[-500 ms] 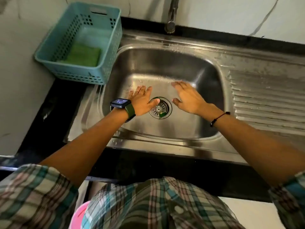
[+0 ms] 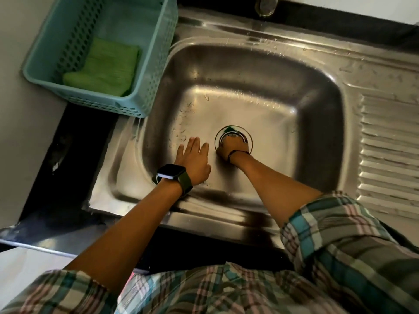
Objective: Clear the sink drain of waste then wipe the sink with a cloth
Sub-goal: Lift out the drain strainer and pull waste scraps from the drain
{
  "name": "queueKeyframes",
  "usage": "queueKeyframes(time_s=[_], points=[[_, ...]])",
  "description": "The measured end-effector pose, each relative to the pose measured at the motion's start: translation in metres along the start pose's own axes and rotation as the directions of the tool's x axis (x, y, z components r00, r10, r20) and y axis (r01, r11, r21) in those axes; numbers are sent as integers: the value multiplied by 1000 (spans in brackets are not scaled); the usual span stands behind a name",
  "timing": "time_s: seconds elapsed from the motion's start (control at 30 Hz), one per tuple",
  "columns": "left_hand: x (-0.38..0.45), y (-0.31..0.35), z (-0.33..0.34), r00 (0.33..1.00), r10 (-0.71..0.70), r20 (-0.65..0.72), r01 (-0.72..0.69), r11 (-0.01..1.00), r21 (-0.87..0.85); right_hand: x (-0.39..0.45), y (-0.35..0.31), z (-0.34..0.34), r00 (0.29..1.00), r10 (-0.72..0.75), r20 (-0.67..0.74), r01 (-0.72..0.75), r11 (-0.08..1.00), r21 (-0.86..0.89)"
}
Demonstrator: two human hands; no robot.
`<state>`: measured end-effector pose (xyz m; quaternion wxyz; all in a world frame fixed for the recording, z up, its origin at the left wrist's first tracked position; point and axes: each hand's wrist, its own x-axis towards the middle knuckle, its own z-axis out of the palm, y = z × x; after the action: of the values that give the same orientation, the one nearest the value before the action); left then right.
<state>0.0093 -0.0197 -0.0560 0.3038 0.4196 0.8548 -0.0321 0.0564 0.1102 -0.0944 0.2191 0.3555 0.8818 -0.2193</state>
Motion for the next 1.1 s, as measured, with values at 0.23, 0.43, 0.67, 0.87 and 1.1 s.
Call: queueKeyframes(time_s=[0.23, 0.43, 0.67, 0.87, 1.1], points=[[-3, 3, -1, 1000, 9, 5, -9, 999, 39, 6, -5, 18, 986, 162, -45, -156, 981, 116], [-7, 6, -10, 1000, 21, 6, -22, 999, 29, -9, 2, -2, 947, 190, -258, -120, 958, 262], [-9, 16, -18, 997, 76, -1, -76, 996, 54, -61, 46, -59, 922, 367, 122, -147, 40, 988], [-10, 53, -20, 970, 230, -78, -232, 973, -13, -140, 115, -98, 891, 454, 19, 142, -317, 938], [-19, 114, -29, 895, 407, -183, -426, 902, -75, -192, 159, -117, 862, 503, -56, 227, -286, 931]])
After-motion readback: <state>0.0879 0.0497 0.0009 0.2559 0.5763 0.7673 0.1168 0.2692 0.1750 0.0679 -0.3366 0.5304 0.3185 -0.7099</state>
